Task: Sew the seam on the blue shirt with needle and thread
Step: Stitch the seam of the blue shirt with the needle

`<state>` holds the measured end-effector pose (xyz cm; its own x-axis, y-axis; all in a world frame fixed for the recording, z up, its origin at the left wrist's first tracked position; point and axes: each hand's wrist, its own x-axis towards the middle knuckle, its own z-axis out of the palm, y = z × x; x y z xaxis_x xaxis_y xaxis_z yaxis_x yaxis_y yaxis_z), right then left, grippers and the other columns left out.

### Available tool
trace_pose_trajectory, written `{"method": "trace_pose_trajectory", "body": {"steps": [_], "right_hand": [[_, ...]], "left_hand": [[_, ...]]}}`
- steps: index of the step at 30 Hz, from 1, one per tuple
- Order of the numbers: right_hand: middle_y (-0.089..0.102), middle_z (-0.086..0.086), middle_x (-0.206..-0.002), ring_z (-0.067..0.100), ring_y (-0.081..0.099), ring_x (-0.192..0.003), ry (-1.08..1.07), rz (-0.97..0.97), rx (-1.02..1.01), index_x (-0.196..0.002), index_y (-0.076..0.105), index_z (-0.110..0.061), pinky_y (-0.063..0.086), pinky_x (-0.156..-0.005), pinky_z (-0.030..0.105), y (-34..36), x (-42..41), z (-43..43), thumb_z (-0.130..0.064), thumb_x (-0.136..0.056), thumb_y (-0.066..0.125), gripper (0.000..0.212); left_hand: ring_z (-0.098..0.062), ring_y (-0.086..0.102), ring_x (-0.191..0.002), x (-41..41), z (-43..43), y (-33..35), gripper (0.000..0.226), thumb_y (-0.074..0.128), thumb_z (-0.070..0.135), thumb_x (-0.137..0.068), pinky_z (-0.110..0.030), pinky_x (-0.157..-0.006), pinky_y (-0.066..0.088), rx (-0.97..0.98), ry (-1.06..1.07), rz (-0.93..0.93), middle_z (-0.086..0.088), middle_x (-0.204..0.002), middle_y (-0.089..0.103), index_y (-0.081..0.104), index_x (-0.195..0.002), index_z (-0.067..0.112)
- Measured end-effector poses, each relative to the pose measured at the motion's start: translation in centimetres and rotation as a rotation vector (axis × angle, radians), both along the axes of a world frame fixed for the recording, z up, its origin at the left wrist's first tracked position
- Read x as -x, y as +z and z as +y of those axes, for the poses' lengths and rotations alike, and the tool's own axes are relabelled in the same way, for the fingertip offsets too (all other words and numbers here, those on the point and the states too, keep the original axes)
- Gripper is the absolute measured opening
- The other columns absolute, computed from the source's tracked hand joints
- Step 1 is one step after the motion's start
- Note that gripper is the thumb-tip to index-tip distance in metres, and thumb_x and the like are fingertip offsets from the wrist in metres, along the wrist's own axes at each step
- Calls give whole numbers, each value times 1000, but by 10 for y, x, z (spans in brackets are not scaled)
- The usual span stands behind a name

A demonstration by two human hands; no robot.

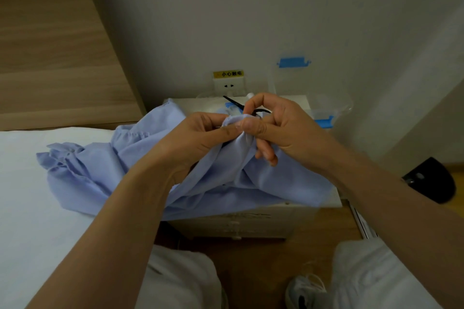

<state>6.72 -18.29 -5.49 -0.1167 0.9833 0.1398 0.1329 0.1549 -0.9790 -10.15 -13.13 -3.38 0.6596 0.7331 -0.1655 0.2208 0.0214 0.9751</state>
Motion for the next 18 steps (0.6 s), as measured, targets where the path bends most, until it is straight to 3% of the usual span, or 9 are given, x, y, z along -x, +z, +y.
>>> {"method": "trace_pose_trajectory", "body": {"steps": [4, 7, 10, 15, 18], "right_hand": [[63, 5, -63, 16, 60, -56, -112, 26, -56, -104, 50, -9, 54, -64, 29, -3, -1, 4, -29, -84, 65, 33], [61, 6, -87, 14, 60, -79, -298, -178, -334, -100, 58, -10, 50, -77, 20, -4, -5, 5, -26, -84, 72, 27], [58, 7, -87, 15, 55, -79, -300, -370, -536, -93, 67, -8, 46, -75, 21, -4, -3, 6, -16, -87, 71, 11], [57, 6, -86, 16, 54, -79, -248, -452, -584, -88, 69, -6, 45, -74, 24, -9, -1, 10, -11, -88, 68, 6], [55, -1, -91, 15, 53, -87, -228, -497, -719, -86, 68, -5, 43, -81, 25, -7, 4, 10, -9, -90, 64, 7]], "left_hand": [[2, 61, -53, -2, -1, 2, 25, 49, 17, -93, -8, -52, 46, -49, 57, -26, 8, -54, 66, 64, -74, 13], [3, 60, -54, -1, 2, -2, 24, 52, 20, -95, -9, -54, 48, -93, 113, -11, 12, -55, 63, 62, -75, 12], [-1, 61, -59, -1, 2, -7, 21, 58, 32, -88, -12, -56, 49, -107, 130, 0, 9, -61, 65, 68, -75, 18], [-2, 60, -55, -6, 0, -7, 25, 58, 40, -78, -12, -52, 44, -145, 189, 29, 4, -56, 66, 69, -66, 21], [-15, 58, -63, -4, 0, -14, 34, 60, 46, -80, -22, -58, 45, -224, 223, 63, -16, -70, 69, 72, -69, 16]]}}
